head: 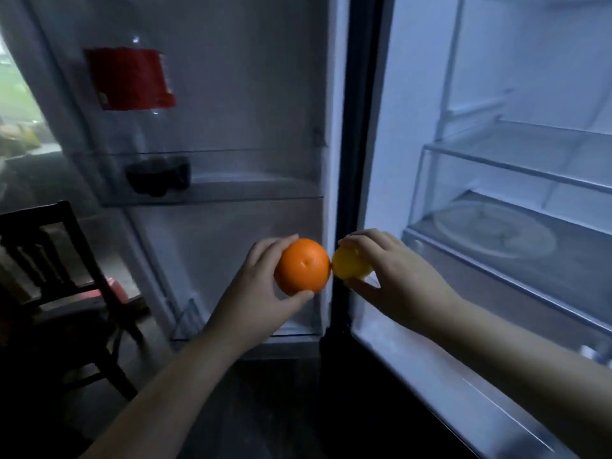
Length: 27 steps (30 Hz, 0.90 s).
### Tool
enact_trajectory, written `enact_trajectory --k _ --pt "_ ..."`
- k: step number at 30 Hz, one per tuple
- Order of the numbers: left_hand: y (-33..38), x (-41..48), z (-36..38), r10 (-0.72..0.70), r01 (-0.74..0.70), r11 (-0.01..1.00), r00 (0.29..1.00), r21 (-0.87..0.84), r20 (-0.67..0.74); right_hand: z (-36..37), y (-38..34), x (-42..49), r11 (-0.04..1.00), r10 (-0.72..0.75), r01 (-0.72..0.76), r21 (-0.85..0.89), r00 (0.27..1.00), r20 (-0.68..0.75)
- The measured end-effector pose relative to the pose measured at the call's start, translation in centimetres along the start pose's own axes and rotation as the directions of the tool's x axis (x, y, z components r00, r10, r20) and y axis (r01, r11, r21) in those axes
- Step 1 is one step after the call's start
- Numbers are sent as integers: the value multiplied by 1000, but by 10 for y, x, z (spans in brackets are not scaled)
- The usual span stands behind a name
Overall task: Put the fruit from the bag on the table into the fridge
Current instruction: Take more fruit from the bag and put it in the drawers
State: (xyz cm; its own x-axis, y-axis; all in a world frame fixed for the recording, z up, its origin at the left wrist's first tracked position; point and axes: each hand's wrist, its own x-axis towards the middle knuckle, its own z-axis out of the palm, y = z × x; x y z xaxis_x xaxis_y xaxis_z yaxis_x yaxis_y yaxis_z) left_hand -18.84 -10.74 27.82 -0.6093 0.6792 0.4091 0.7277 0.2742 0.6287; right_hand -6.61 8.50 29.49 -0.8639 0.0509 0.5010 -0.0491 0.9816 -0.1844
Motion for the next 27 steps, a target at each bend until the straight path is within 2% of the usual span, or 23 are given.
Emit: enact_trajectory --k 7,12,20,27 --pt "53 44 83 178 -160 981 966 -112 185 -43 64 -77 975 211 -214 -53 976 -54" --pt "84 73 138 320 -262 944 878 -202 356 -68 94 -128 924 361 -368 -102 929 -79" --pt "111 108 221 514 -438 853 610 -284 603 -90 123 -201 785 589 -592 -184 804 -77" --pt "117 121 285 518 -517 806 384 -287 764 -103 131 -261 646 746 -742 -180 663 -60"
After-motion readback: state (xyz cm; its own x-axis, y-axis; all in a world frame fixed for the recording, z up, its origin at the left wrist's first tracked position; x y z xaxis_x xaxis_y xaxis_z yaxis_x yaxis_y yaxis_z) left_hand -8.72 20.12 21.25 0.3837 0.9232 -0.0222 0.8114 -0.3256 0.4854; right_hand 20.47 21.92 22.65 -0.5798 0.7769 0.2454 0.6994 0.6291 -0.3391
